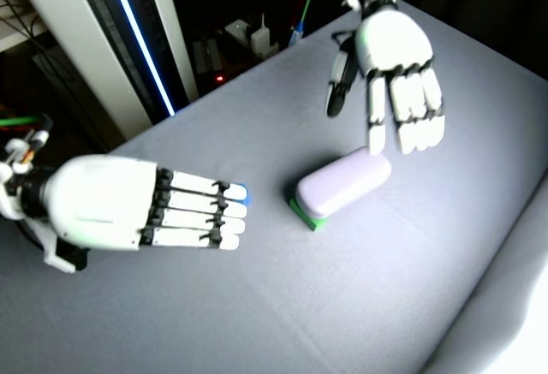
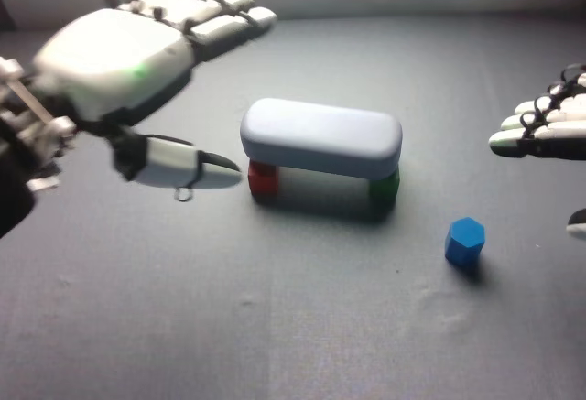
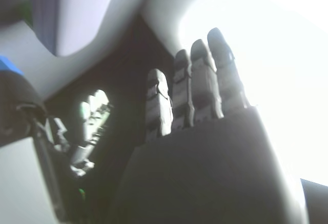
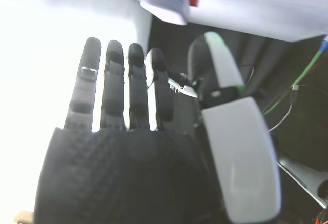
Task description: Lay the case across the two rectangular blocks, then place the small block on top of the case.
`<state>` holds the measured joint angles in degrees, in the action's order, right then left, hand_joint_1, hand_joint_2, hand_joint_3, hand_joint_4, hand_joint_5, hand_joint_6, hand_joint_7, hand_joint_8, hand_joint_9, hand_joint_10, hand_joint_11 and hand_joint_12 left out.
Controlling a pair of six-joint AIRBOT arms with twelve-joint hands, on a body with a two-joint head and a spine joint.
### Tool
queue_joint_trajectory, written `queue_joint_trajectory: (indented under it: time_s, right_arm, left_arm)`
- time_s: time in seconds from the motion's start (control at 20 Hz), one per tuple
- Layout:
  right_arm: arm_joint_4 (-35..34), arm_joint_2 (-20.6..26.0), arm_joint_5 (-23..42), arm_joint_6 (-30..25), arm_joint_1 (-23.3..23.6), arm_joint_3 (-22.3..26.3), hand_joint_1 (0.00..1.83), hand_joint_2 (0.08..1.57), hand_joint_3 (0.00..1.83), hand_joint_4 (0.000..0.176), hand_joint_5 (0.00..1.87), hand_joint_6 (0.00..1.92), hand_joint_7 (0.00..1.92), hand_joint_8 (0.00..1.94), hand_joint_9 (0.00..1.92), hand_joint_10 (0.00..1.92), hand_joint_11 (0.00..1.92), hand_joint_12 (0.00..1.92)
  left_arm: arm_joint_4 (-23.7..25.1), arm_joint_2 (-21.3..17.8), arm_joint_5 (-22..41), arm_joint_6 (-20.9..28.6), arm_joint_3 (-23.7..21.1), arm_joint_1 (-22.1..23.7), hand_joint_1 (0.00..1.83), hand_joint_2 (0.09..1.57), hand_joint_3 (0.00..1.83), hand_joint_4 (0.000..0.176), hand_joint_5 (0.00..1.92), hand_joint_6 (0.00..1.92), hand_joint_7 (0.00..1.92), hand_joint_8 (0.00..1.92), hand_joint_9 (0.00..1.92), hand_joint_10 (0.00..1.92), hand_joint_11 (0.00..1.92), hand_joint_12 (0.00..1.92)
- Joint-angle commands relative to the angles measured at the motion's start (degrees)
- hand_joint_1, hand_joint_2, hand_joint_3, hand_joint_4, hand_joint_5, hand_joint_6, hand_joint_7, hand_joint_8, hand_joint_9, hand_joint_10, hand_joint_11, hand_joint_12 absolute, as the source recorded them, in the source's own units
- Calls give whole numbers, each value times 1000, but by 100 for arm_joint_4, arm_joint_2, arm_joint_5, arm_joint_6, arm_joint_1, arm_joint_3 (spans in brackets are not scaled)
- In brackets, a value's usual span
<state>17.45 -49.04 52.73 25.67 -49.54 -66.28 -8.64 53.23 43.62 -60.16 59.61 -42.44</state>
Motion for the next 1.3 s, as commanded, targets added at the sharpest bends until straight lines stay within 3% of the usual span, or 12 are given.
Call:
queue_joint_trajectory:
  time_s: [0.0,0.15,0.25,0.35,0.4,0.45,0.5,0.65,0.8,1.05,1.15,1.25]
  right_arm:
    - [-163,24,552,-33,63,10,861,1171,0,0,349,1,318,1,315,6,0,866]
    - [-24,0,370,-52,101,10,876,1099,0,0,362,0,346,1,381,6,10,1077]
    - [155,-42,213,-72,204,-3,940,1054,0,3,339,0,314,0,360,0,0,1158]
    - [426,-152,6,-126,405,-54,986,1010,0,30,345,2,327,3,406,12,0,1342]
    - [620,-255,-134,-184,545,-98,991,998,0,26,339,0,351,7,445,21,0,1391]
    - [684,-297,-179,-197,589,-114,1007,982,0,4,351,2,382,8,486,24,37,1356]
    - [789,-375,-256,-223,662,-146,1011,973,0,8,353,3,395,10,498,26,43,1348]
    - [894,-612,-405,-255,790,-256,989,979,1,12,346,0,389,1,505,12,82,1266]
    - [891,-894,-501,-321,845,-430,978,990,5,38,296,0,383,3,526,17,142,1283]
    - [862,-1216,-799,-325,904,-673,983,999,1,4,365,3,461,4,588,12,261,1119]
    - [862,-1339,-957,-325,925,-772,960,992,0,26,362,6,463,5,608,14,277,1114]
    - [863,-1395,-1018,-325,945,-819,971,987,0,15,376,11,465,5,621,18,291,1119]
  left_arm:
    - [-10,-129,1343,159,-87,-80,901,872,5,42,156,0,103,0,75,5,0,365]
    - [-107,-488,2150,418,-385,-536,874,877,3,52,149,0,122,2,92,3,0,422]
    - [-164,-703,2621,476,-616,-852,850,863,0,69,152,2,139,3,126,8,0,656]
    - [-324,-846,3063,476,-802,-1216,835,851,0,62,163,3,147,1,141,8,0,771]
    - [-446,-916,3346,493,-911,-1471,814,855,0,64,157,0,133,0,134,3,0,744]
    - [-504,-936,3455,512,-948,-1567,803,859,0,73,154,0,128,0,125,2,0,713]
    - [-608,-959,3617,562,-995,-1741,823,852,0,85,153,0,133,2,124,2,0,701]
    - [-868,-932,3933,768,-1023,-2114,841,863,0,36,157,1,131,1,120,2,0,734]
    - [-993,-914,4080,816,-1054,-2268,857,862,0,38,161,2,125,2,115,2,0,691]
    - [-1061,-858,4151,863,-1046,-2319,869,866,0,37,179,4,146,4,133,6,0,734]
    - [-1085,-836,4151,870,-1020,-2317,880,869,1,25,192,2,172,3,145,5,0,833]
    - [-1097,-827,4148,877,-1014,-2318,881,875,4,20,194,2,174,3,146,5,0,847]
